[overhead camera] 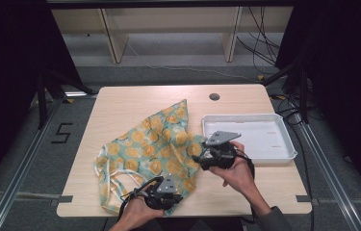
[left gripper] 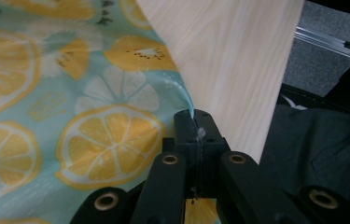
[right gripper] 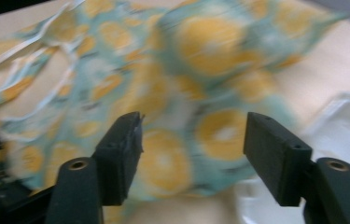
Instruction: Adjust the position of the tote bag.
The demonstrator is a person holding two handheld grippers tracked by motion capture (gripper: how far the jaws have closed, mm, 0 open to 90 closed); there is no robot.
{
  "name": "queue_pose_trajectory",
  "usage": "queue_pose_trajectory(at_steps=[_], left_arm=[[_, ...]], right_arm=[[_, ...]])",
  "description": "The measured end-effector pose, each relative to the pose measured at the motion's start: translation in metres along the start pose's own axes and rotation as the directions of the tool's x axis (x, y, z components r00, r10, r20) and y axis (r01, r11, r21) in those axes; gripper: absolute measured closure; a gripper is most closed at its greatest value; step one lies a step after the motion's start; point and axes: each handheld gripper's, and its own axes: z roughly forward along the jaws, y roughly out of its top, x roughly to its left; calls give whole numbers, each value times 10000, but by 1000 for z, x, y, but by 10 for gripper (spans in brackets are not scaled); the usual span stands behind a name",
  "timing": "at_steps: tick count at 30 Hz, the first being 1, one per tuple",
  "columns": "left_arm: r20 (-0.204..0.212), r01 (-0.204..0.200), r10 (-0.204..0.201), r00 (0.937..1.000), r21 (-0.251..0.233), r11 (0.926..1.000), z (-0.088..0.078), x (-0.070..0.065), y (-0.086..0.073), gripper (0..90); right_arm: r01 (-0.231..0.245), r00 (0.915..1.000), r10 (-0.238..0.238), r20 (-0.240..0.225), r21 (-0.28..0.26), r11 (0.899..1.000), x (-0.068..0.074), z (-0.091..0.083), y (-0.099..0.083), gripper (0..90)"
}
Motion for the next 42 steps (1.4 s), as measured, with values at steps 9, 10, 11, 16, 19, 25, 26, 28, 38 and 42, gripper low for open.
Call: queue_pose_trajectory(at_steps=[9,10,11,16,19,25,26,28,38,42], left_arm=[[7,466,-467,9989,-654,9968,10,-3,11,893],[-33,545,-549,9985,-796,9953,10,-3,12,890],[-36,597,-603,9982,-916,9940,10,-2,14,882],[231,1181,-1159,9930,-1890,9748,-14,-2,31,560],[-91,1253,-1312,9913,-2374,9633,-48,10,34,455],[-2215,1881,-2315,9473,-2003,9615,-107,66,-1,352],[-2586,2091,-2544,9319,-1904,9592,-113,78,-11,345],[-3080,2918,-3401,8885,-1929,9368,-118,99,-33,333],[-1433,5486,-5729,8070,-1768,8172,-95,135,-86,297],[-1325,5268,-5380,8325,-1115,8426,-88,132,-85,439]], right_arm=[[2503,9637,-2653,286,2471,9361,32,48,-11,887],[2550,9599,-2753,520,2454,9353,26,48,-7,900],[2752,9541,-2957,474,2506,9282,18,47,-3,900],[3125,9235,-3570,1401,2646,9123,-3,51,17,900],[3259,9053,-3809,1880,2678,9067,-13,51,31,900],[3324,8949,-3945,2086,2784,9011,-33,58,51,900],[3200,8978,-3836,2163,2780,9057,-34,59,52,900],[3073,9026,-3711,2180,2773,9103,-40,61,54,900],[2742,9185,-3298,2181,2497,9287,-54,61,54,900],[2751,9179,-3301,2202,2462,9293,-53,59,52,900]])
